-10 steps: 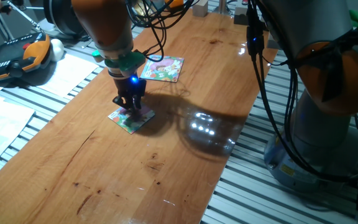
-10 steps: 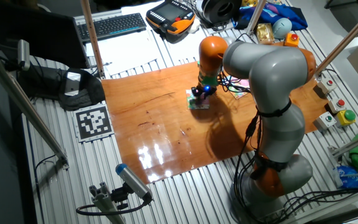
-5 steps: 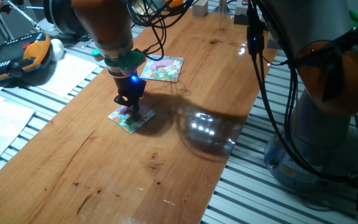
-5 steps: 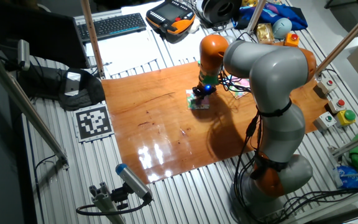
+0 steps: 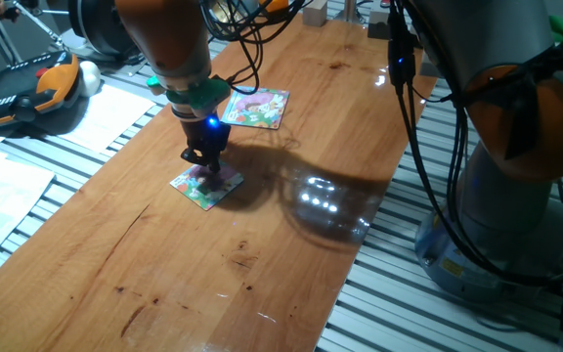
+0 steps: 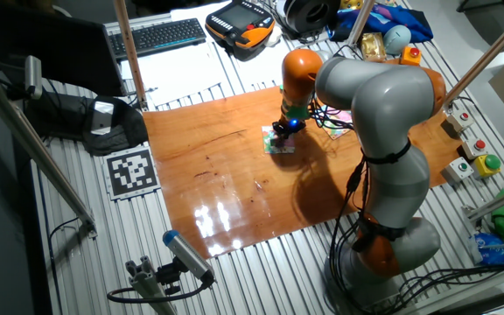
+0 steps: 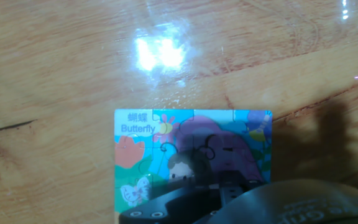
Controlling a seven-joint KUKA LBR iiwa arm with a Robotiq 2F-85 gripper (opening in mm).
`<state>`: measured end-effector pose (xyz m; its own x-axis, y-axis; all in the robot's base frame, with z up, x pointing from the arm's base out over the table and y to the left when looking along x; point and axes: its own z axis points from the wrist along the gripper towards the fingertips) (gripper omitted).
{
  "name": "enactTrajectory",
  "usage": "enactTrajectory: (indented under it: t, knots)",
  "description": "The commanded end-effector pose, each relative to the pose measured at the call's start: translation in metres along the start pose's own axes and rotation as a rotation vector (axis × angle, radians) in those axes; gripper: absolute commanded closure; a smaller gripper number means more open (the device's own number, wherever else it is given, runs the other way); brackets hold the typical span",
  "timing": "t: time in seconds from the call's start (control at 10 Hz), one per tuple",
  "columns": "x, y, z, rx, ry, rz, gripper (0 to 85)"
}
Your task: Assemble one piece of a puzzle
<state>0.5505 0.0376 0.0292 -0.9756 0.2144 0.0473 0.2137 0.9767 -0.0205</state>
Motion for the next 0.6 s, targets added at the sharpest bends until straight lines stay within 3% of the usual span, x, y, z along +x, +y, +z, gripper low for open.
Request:
enactTrajectory:
  t: [0.0,0.5]
  knots:
    - [-0.0002,0.0,-0.0002,-0.001,0.0,0.0,85.0]
    - [-0.0004,0.0021,0.0,-0.011,-0.006,-0.005,85.0]
